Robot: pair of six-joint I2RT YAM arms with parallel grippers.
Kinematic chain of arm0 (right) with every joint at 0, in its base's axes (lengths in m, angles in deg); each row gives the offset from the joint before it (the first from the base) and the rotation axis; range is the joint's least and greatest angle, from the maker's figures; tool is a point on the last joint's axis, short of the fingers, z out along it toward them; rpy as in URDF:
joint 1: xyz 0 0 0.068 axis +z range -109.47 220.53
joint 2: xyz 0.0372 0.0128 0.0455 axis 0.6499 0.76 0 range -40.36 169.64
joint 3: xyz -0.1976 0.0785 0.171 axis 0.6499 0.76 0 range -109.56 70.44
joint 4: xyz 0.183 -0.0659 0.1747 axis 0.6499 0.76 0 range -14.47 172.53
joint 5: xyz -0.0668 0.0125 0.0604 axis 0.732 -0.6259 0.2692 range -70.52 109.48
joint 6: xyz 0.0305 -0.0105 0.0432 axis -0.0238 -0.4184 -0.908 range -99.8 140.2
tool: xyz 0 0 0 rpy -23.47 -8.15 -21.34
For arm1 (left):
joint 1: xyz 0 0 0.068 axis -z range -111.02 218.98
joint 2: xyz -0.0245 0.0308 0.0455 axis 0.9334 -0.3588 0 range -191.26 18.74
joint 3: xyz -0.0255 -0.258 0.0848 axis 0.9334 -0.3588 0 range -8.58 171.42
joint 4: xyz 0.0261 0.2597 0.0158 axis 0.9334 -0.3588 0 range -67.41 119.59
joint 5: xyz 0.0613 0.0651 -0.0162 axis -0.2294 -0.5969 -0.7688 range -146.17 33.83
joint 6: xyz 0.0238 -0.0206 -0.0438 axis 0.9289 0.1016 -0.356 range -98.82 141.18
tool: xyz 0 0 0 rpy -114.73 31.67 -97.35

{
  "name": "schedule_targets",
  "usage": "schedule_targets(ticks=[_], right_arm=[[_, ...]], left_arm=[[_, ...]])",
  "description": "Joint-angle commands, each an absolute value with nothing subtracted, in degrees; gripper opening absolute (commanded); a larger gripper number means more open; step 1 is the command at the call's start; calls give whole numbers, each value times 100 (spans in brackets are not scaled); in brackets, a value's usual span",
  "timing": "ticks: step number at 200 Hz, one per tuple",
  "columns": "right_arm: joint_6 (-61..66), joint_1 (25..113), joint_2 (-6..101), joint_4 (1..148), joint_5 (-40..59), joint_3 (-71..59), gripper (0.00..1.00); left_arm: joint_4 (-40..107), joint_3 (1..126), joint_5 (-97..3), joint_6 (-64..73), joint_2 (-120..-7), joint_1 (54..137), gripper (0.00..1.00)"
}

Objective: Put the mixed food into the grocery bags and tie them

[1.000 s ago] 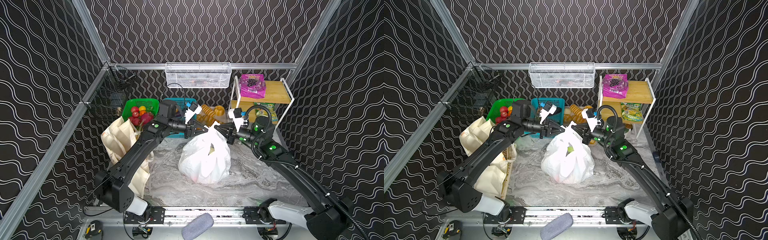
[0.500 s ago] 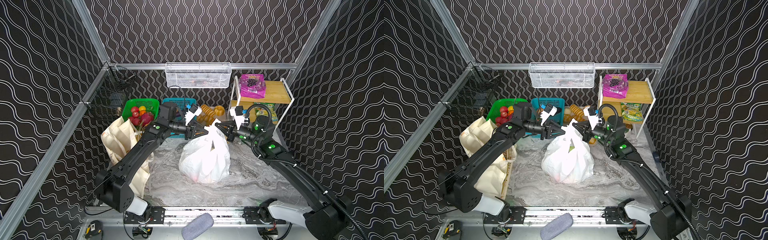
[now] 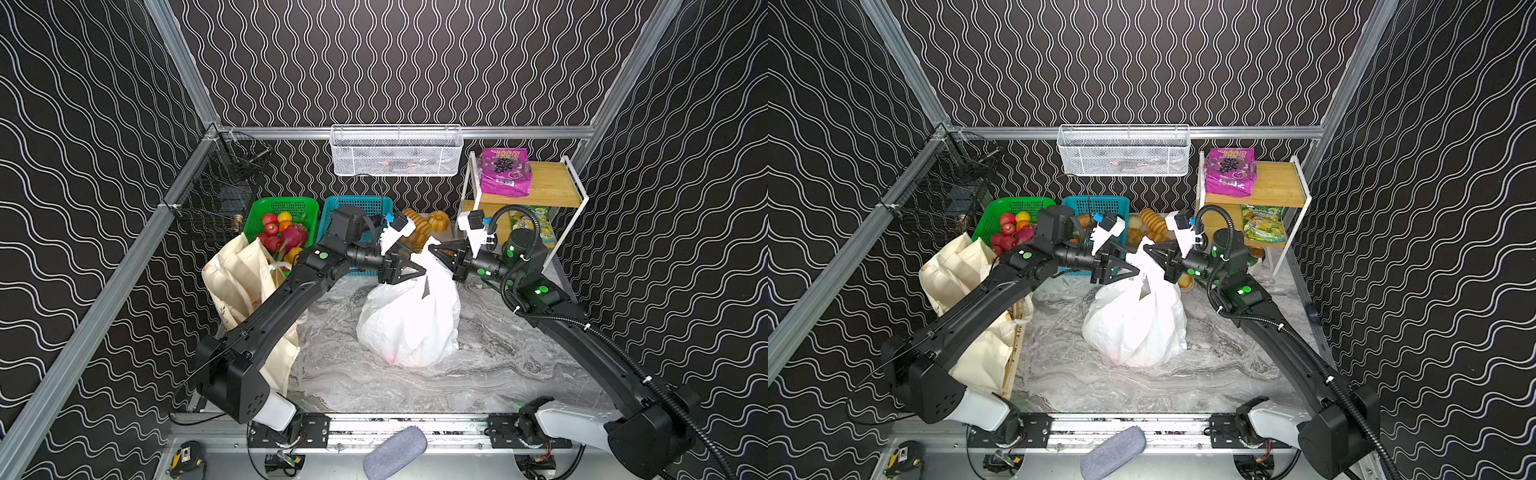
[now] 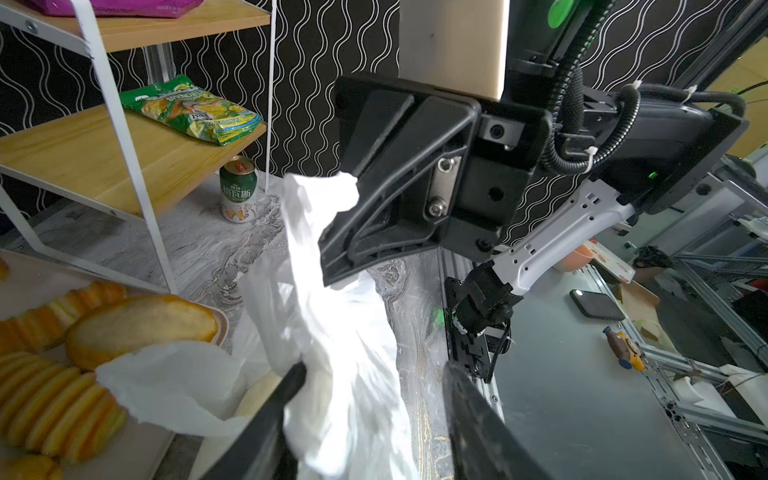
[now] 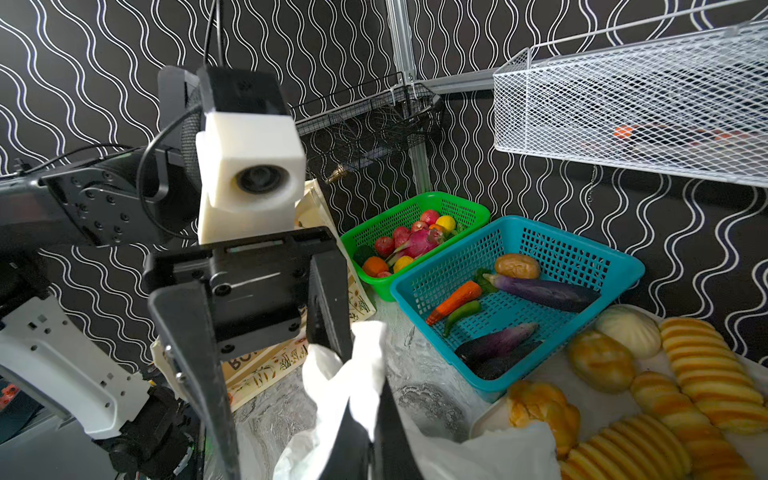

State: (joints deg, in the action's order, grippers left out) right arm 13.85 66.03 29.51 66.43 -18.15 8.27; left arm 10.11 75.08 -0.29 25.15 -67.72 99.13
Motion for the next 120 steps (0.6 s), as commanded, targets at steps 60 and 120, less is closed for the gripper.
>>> schedule_targets(ticks=[60,120], right_arm=[[1396,6593,2856,6499,-1945,830,0],[1363,6348,2583,6707,-1005,1132,0]], left_arm=[[968,7484,-1078,2815,-6698,10153,10],[1219,7160,-1307,2774,-6393,10160,0]])
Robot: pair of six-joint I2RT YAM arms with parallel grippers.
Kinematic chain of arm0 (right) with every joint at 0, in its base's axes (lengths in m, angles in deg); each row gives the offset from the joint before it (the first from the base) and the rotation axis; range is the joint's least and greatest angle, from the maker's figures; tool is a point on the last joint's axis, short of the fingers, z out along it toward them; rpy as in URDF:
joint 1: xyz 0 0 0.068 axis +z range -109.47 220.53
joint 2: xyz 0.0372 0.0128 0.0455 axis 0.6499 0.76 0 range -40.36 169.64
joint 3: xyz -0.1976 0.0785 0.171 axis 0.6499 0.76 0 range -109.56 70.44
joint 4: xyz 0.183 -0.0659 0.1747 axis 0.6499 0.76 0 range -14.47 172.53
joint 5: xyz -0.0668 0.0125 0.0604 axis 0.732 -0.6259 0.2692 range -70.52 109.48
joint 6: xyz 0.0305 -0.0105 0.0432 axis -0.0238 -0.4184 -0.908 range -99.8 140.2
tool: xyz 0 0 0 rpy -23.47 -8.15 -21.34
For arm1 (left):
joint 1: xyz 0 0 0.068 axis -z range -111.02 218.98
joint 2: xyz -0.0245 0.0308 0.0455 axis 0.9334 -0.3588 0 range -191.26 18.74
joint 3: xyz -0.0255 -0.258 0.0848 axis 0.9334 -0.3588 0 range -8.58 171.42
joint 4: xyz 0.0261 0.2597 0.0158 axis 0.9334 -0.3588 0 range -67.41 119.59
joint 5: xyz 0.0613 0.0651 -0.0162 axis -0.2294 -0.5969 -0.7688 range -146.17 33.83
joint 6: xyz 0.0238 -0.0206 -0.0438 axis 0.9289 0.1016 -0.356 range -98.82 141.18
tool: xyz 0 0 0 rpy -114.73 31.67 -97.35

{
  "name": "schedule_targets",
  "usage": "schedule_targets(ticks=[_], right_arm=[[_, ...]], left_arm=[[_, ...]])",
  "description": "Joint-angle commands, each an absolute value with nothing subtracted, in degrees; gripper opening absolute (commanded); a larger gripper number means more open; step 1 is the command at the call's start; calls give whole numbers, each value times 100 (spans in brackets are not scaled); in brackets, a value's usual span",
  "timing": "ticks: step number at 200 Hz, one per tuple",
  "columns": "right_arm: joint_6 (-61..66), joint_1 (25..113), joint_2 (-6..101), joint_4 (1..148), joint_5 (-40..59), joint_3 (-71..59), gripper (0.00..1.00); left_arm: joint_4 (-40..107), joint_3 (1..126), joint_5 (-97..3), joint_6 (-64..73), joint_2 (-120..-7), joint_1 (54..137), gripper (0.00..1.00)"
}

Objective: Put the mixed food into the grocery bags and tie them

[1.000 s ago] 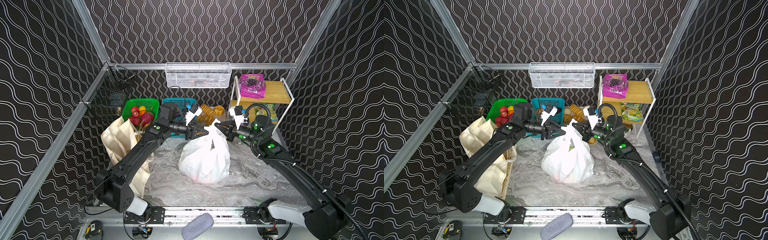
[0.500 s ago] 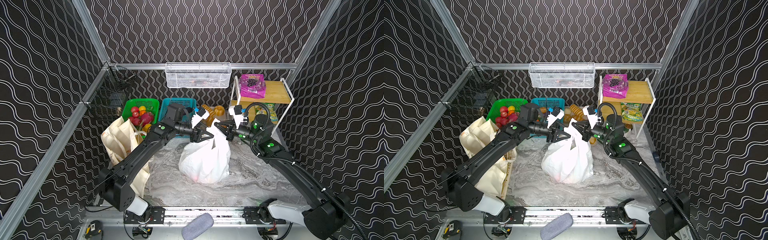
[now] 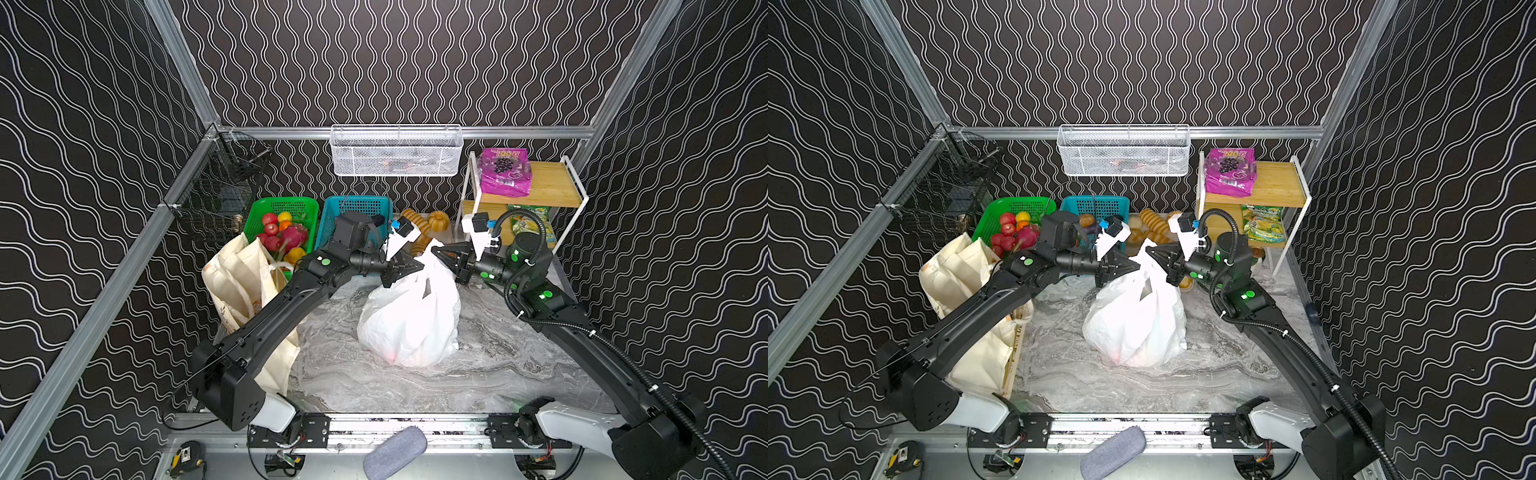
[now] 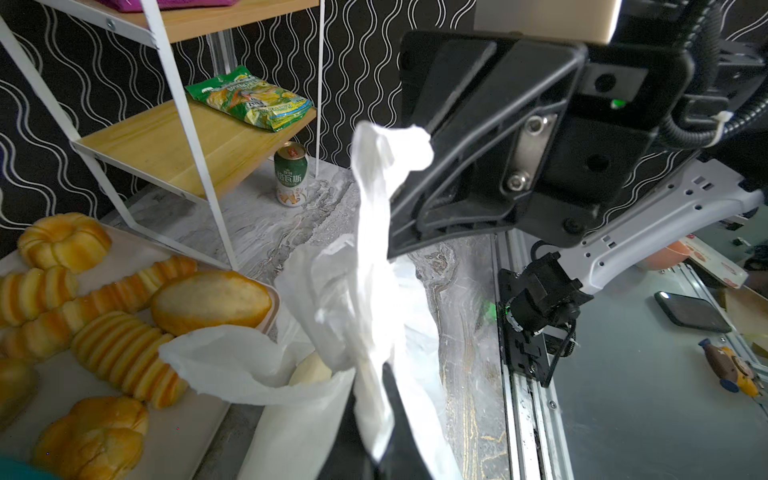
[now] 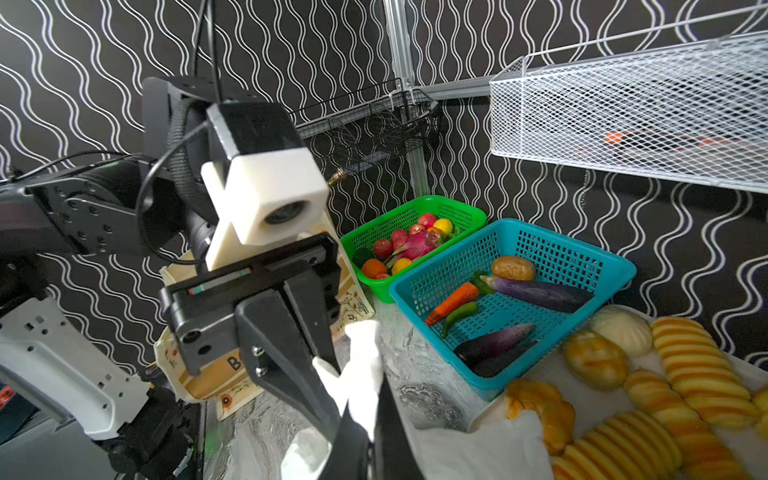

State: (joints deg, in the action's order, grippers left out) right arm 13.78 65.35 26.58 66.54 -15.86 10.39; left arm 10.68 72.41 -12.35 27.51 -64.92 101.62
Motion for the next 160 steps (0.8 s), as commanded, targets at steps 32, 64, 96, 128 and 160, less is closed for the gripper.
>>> schedule_targets(ticks=[32,64,96,128,160], right_arm=[[1491,6235,2702,7103,-823,1138,0],[1519,6216,2808,7043,-949,1147,0],[1547,6213,2978,6867,-2027,964,0],[1420,6207,2961,6476,-2323,1145,0],[1536,6207,3063,6686,-2302,1099,0]], left_arm=[[1607,6895,-1354,2582,-6212,10163,0],[1326,6992,-1064,2688,-6277,10159,0],[1166,7067,-957,2726,-6353,10159,0],[1241,6863,-1092,2774,-6203,10158,0],[1092,6727,-1185,2962,-6093,10159,6]])
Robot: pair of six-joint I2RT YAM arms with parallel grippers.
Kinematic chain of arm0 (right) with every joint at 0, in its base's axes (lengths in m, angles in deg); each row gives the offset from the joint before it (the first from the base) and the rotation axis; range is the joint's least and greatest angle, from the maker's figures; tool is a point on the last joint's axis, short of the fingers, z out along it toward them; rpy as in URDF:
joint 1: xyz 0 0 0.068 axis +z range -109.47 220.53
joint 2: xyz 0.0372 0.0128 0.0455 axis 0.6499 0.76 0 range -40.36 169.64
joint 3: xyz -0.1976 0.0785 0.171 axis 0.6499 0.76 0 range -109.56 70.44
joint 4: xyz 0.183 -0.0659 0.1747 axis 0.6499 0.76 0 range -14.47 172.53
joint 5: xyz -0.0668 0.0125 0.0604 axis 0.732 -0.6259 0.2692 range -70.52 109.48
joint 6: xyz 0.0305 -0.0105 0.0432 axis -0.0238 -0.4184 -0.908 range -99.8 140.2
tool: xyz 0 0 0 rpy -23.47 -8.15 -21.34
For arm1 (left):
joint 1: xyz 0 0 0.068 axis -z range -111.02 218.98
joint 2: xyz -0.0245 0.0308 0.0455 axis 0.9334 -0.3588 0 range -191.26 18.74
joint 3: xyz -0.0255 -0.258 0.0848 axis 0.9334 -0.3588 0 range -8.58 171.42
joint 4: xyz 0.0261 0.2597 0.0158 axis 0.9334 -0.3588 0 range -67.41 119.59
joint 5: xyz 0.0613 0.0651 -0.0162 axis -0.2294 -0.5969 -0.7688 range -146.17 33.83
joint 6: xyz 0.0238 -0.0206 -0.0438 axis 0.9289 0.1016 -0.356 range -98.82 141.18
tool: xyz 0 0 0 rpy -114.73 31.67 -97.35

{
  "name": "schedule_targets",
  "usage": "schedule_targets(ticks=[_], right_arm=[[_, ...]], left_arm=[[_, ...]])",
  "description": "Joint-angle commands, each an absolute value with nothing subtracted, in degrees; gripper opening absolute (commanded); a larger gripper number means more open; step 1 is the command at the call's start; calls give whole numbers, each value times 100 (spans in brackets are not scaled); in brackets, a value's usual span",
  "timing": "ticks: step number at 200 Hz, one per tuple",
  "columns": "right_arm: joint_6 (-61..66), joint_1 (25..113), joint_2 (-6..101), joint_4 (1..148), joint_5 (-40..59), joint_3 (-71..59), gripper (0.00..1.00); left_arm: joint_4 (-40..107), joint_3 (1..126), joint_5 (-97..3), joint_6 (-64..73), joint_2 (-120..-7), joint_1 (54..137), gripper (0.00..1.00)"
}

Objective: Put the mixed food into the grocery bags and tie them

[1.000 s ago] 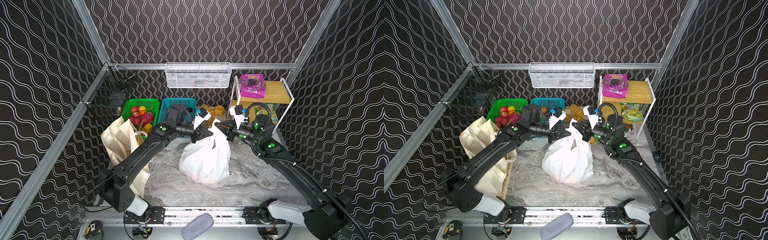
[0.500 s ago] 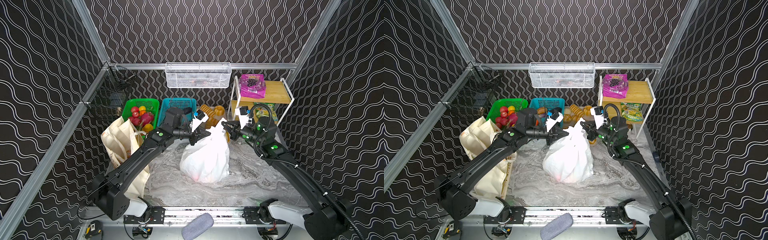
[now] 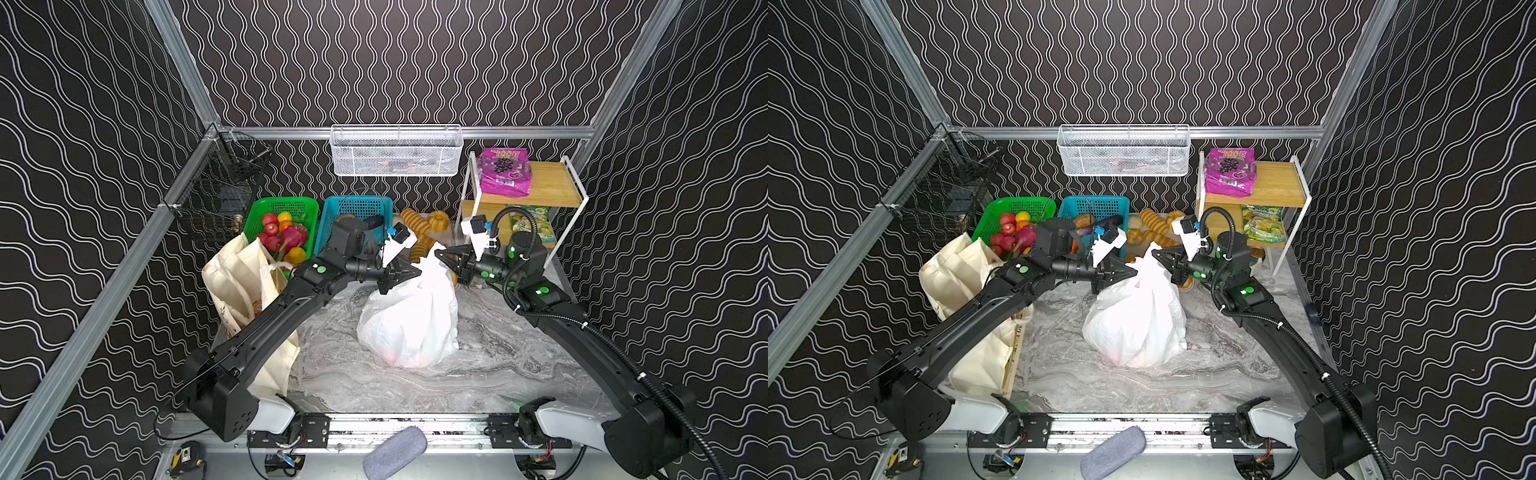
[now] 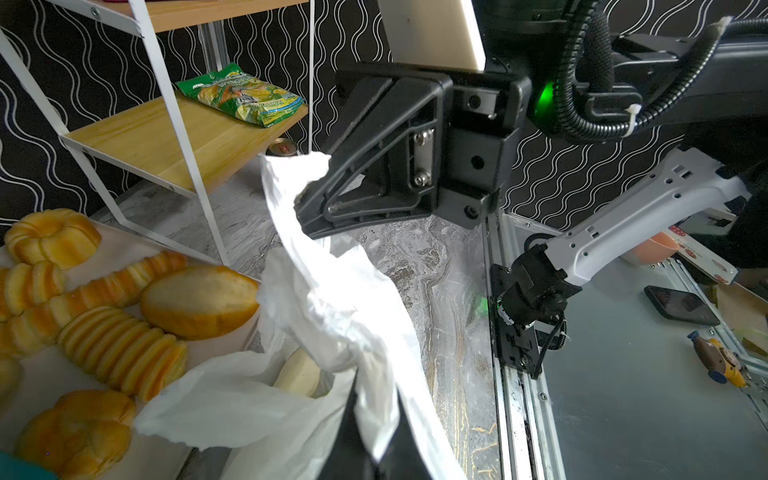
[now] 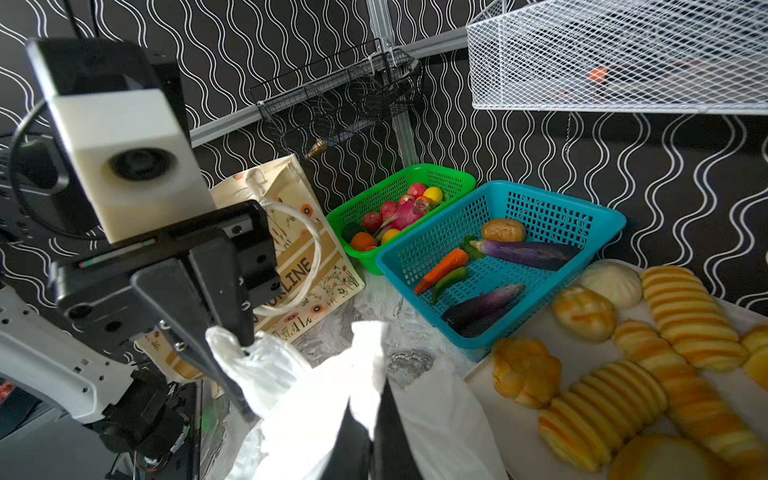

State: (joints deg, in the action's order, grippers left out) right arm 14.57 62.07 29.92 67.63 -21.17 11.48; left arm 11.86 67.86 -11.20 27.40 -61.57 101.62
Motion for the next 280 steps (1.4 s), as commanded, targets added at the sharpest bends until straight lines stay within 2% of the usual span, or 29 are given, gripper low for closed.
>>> schedule_targets(ticks=[1,19,22,36,58,78,98,121,162,180,219,258,280], right_arm=[[1536,6207,3065,6689,-2304,1096,0],[1671,6207,3084,6832,-2432,1049,0],[1667,6207,3079,6828,-2444,1052,0],[1672,6207,3053,6798,-2482,1077,0],[1692,6211,3040,6813,-2556,1076,0],[1732,6211,3066,6873,-2614,1029,0],[1780,6208,3049,6942,-2557,990,0],[1809,6207,3007,6938,-2535,1014,0],[1833,6212,2974,6966,-2501,1026,0],[1853,6213,2969,6982,-2486,1040,0],[1853,6207,2979,6956,-2403,1032,0],[1781,6207,2960,6848,-2286,1042,0],[1756,6207,2899,6774,-2207,1081,0]], left_arm=[[1076,6727,-1190,2975,-6091,10159,8],[806,6800,-1414,3200,-6106,10161,14],[780,6823,-1446,3226,-6111,10160,17],[631,6967,-1570,3433,-6157,10150,46],[506,7168,-1690,3907,-6211,10147,70],[144,7498,-1609,4365,-6385,10124,79],[-27,7808,-1581,4490,-6498,9941,84],[476,7728,-1078,4346,-6483,9461,98],[162,8632,516,4591,-7289,9333,99],[-490,9195,794,4889,-7732,9396,99],[-1334,9765,881,5180,-8211,9598,99],[-2270,10090,36,5668,-8535,9974,99],[-2279,9989,-449,5580,-8500,10112,99]])
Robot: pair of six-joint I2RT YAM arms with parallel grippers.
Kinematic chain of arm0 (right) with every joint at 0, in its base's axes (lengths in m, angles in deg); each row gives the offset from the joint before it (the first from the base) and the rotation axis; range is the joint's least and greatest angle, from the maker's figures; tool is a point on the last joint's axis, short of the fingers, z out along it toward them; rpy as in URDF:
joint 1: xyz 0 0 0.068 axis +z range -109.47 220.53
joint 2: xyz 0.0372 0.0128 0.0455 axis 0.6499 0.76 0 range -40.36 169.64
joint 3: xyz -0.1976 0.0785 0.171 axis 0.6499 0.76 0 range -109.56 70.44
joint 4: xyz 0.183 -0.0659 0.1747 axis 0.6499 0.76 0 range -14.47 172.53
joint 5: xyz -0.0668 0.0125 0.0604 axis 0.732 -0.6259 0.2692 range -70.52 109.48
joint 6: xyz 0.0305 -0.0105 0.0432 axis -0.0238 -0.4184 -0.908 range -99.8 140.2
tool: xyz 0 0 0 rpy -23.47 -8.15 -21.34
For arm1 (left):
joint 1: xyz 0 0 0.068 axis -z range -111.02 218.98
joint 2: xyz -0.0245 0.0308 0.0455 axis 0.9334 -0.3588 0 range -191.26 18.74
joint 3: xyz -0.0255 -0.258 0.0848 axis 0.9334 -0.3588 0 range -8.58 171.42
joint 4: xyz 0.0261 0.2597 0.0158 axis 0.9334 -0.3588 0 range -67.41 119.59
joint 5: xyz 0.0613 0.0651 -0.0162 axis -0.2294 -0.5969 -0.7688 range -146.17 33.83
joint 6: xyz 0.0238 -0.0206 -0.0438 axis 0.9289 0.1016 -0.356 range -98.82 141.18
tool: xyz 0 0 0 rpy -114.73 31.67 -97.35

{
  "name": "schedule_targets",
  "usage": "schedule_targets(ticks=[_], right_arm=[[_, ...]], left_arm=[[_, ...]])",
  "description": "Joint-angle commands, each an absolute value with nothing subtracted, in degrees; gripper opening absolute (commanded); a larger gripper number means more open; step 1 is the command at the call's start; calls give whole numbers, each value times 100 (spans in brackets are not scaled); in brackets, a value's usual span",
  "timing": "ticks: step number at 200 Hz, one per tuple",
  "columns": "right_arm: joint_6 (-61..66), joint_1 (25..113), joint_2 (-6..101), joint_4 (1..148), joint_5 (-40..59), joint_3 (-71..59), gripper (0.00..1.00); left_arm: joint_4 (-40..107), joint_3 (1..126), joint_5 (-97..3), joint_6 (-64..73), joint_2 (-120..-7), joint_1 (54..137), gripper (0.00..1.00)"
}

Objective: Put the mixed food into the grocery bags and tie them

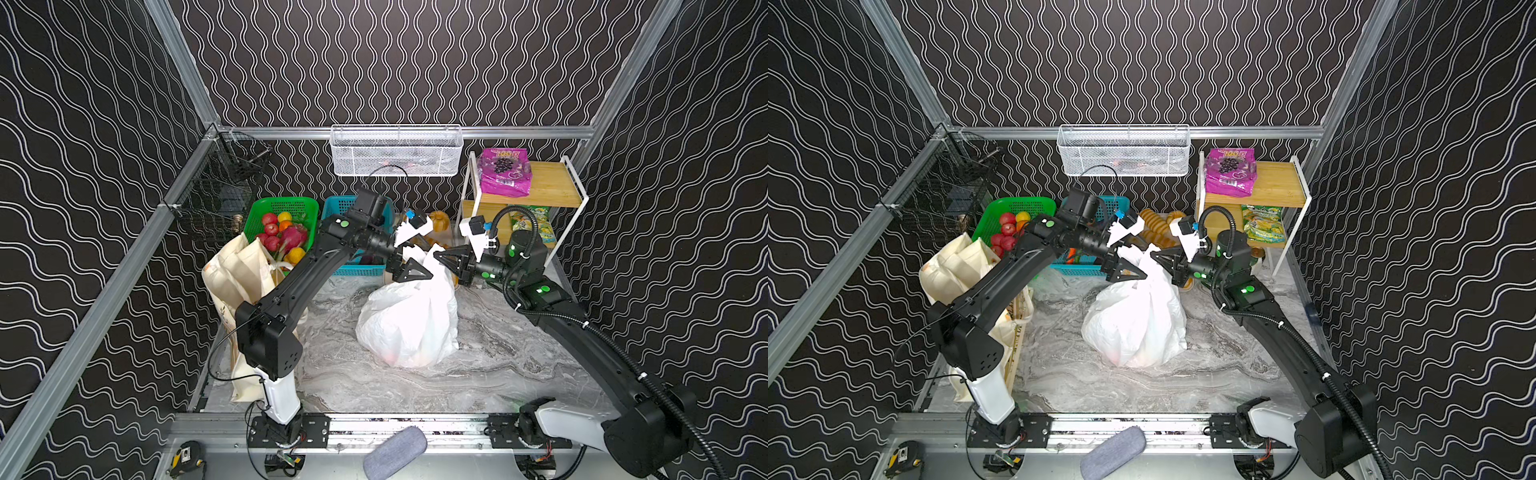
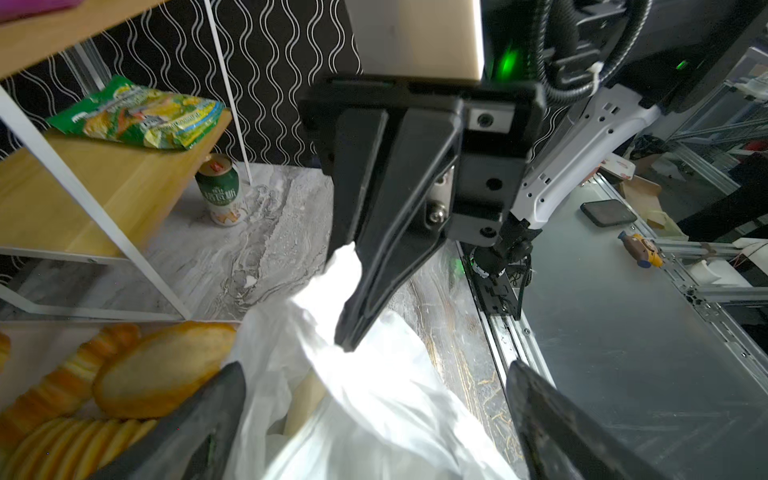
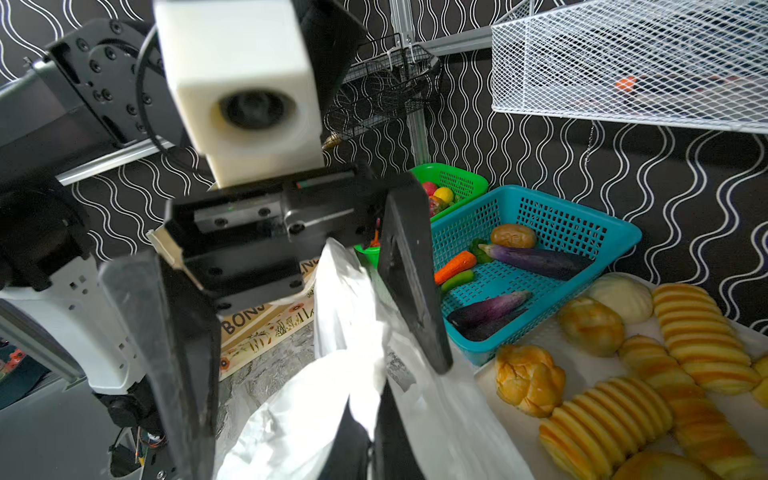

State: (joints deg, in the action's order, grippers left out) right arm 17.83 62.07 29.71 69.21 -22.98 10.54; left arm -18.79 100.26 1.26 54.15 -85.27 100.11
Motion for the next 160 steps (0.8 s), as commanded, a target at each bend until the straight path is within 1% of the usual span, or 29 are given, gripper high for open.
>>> schedule_targets(ticks=[1,14,32,59,68,85,100,114,121,141,160], right_arm=[[1752,6211,2895,6768,-2204,1083,0],[1746,6211,2881,6762,-2177,1077,0],[1736,6207,2873,6780,-2155,1066,0],[1712,6209,2851,6745,-2185,1067,0],[1699,6207,2842,6737,-2192,1067,0],[1677,6207,2829,6711,-2202,1067,0],[1668,6207,2811,6701,-2188,1076,0],[1668,6212,2798,6694,-2170,1081,0],[1660,6207,2795,6684,-2161,1087,0],[1647,6212,2787,6679,-2148,1085,0],[1634,6212,2767,6657,-2157,1105,0]], left_arm=[[-2279,9980,-462,5576,-8494,10113,99],[-2091,9810,-675,5400,-8367,10123,96],[-1790,9496,-1016,5249,-8120,10145,89],[-1314,9130,-1286,5019,-7859,10219,72],[-1234,9094,-1311,4991,-7824,10243,68],[-1055,9045,-1190,4879,-7814,10260,67],[-1065,9100,-1137,4856,-7873,10325,72],[-1208,9198,-1194,4920,-7958,10385,73],[-1271,9228,-1245,4935,-7993,10400,72],[-1405,9280,-1363,4946,-8032,10405,62],[-1260,9196,-1537,4846,-7992,10431,60]])
